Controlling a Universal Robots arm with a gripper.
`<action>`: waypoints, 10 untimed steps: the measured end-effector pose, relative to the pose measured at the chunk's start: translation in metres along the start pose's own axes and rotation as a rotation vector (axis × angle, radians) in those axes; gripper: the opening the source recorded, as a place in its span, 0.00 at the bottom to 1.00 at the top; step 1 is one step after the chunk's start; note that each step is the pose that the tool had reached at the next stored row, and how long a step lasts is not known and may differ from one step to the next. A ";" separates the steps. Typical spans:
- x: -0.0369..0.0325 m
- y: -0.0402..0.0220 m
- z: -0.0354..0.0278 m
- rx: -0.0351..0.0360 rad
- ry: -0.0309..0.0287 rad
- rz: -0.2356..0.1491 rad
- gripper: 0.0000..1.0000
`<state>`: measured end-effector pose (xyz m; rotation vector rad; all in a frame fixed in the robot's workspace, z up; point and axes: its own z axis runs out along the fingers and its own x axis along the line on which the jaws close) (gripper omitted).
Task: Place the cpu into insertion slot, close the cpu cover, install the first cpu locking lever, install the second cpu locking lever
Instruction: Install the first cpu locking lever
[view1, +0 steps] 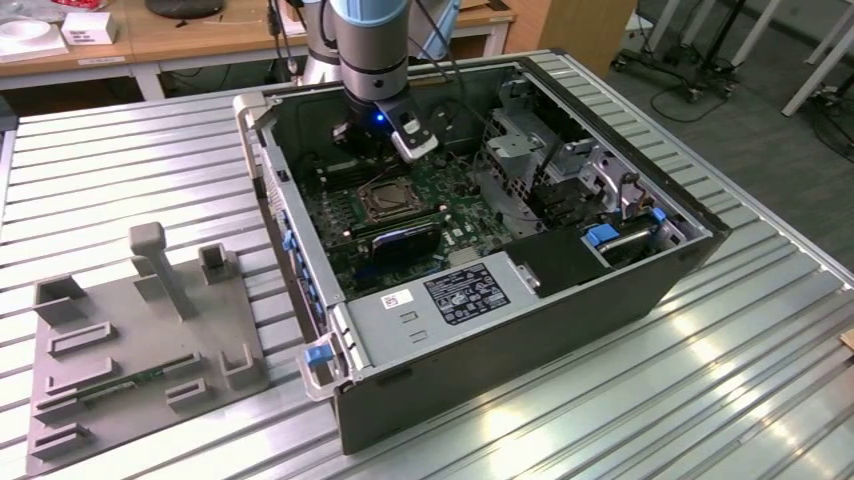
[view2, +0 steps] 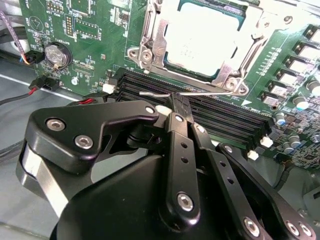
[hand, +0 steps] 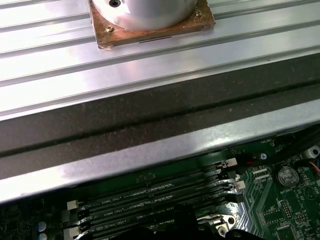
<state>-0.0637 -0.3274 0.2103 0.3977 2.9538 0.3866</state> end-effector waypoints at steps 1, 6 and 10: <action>0.0000 0.0002 0.0000 0.0002 -0.0002 0.001 0.11; 0.0002 0.0006 0.0002 -0.0014 -0.0008 0.004 0.11; 0.0002 0.0006 0.0002 -0.0077 0.0008 0.006 0.11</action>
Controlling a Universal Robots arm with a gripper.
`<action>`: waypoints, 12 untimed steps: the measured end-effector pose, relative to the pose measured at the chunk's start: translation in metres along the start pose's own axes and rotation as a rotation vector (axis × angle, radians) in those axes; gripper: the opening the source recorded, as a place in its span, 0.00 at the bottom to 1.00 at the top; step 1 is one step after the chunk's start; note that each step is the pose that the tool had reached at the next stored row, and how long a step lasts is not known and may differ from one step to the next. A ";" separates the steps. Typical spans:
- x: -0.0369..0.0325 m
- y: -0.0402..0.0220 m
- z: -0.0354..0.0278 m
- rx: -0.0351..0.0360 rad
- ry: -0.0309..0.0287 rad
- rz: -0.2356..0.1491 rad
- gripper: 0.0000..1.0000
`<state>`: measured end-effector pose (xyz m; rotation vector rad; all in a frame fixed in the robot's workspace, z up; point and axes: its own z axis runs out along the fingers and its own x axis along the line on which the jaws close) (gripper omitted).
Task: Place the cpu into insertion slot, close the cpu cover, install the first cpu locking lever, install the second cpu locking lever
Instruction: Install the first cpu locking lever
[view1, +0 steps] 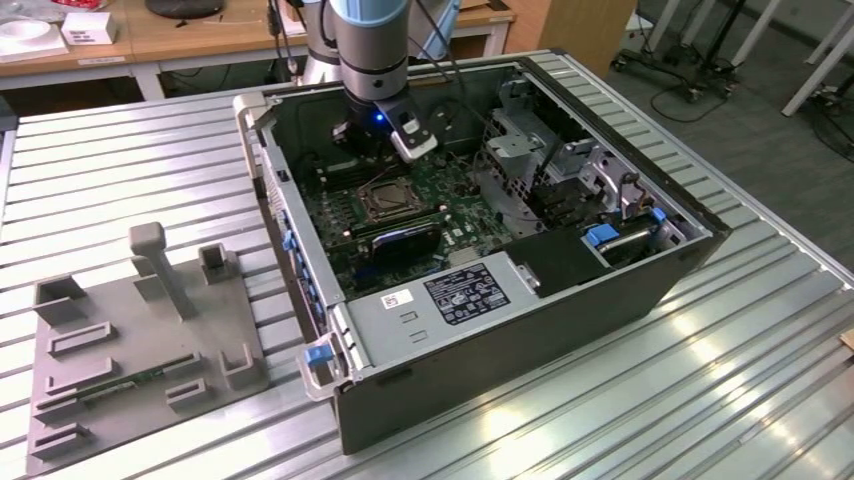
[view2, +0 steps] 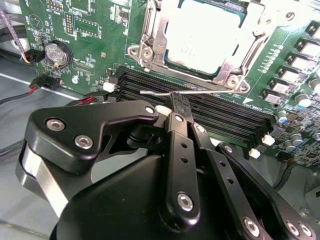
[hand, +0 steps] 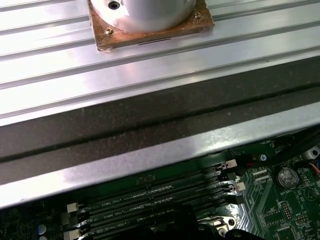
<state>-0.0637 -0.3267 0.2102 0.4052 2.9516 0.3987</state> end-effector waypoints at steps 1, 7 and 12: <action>0.0000 0.0000 0.0000 -0.0010 0.0002 0.000 0.11; -0.0003 -0.0009 -0.0003 -0.0021 0.0006 0.000 0.11; -0.0005 -0.0017 -0.0005 -0.0019 0.0006 0.000 0.11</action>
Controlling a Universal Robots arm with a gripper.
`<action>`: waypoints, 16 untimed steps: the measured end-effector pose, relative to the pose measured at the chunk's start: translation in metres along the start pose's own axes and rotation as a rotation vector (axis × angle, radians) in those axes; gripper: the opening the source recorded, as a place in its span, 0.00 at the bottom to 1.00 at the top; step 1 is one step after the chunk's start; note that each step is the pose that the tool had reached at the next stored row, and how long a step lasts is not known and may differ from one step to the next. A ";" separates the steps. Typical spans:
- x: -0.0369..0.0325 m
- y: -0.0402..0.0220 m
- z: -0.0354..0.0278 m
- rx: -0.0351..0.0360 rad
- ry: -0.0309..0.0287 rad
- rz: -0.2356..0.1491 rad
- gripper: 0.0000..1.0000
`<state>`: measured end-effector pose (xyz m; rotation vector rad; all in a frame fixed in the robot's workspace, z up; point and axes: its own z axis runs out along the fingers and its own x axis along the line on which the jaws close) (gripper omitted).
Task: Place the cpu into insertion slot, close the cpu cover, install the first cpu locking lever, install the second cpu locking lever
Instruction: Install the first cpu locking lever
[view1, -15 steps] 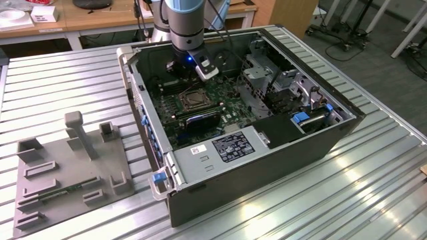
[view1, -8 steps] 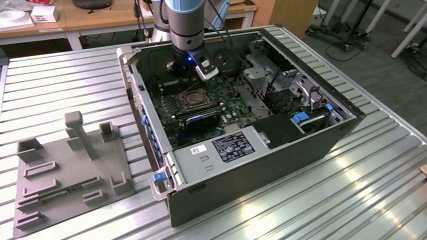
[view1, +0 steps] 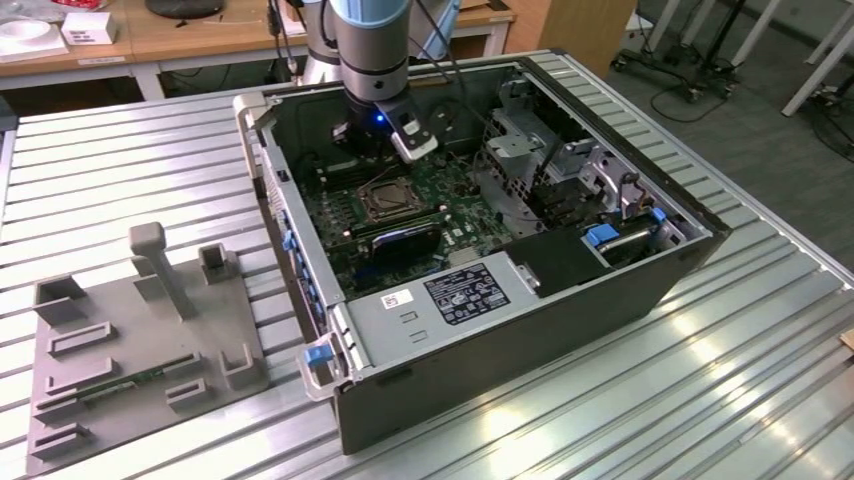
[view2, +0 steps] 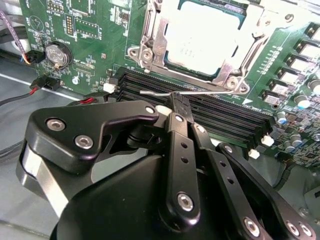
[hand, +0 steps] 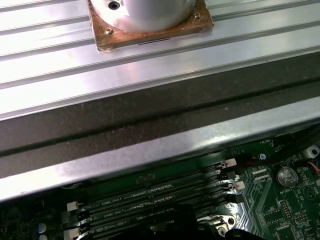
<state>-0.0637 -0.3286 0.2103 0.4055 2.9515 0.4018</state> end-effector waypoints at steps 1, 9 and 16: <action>0.0000 0.0000 0.0000 0.0000 0.0000 0.000 0.11; 0.0000 -0.0001 0.0000 -0.0044 0.0011 0.001 0.11; -0.0001 -0.0005 -0.0001 -0.0089 0.0023 0.001 0.11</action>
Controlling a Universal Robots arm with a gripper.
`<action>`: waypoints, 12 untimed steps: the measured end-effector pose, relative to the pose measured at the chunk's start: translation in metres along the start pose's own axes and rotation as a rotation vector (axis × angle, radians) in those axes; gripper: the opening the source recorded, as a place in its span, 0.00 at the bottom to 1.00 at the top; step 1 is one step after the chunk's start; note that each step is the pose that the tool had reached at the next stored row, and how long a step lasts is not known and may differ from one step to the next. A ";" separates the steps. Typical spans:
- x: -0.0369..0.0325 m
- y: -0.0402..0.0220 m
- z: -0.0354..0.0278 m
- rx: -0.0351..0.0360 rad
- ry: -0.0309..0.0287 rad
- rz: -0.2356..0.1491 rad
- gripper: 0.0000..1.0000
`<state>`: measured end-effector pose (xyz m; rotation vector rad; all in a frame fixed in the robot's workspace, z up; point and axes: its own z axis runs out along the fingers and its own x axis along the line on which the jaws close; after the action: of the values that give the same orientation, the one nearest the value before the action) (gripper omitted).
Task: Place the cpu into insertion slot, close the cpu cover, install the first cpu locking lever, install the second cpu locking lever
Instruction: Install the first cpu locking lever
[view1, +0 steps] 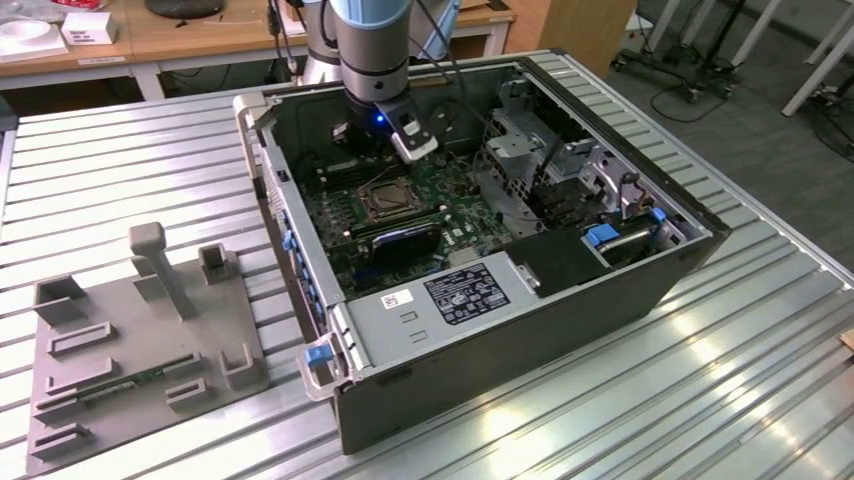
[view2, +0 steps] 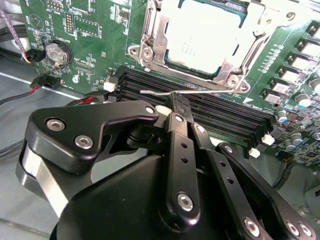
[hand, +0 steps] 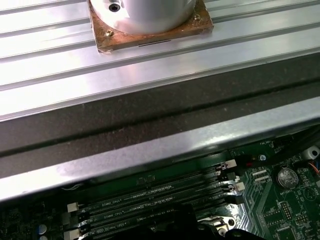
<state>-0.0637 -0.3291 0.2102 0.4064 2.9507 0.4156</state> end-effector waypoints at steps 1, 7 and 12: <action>0.0000 -0.0001 0.0000 -0.0003 0.0001 0.000 0.11; -0.0001 -0.0004 -0.0001 -0.0052 0.0013 0.001 0.11; 0.0000 -0.0008 0.0012 -0.0055 0.0014 0.001 0.11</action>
<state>-0.0637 -0.3295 0.2089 0.4071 2.9502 0.4241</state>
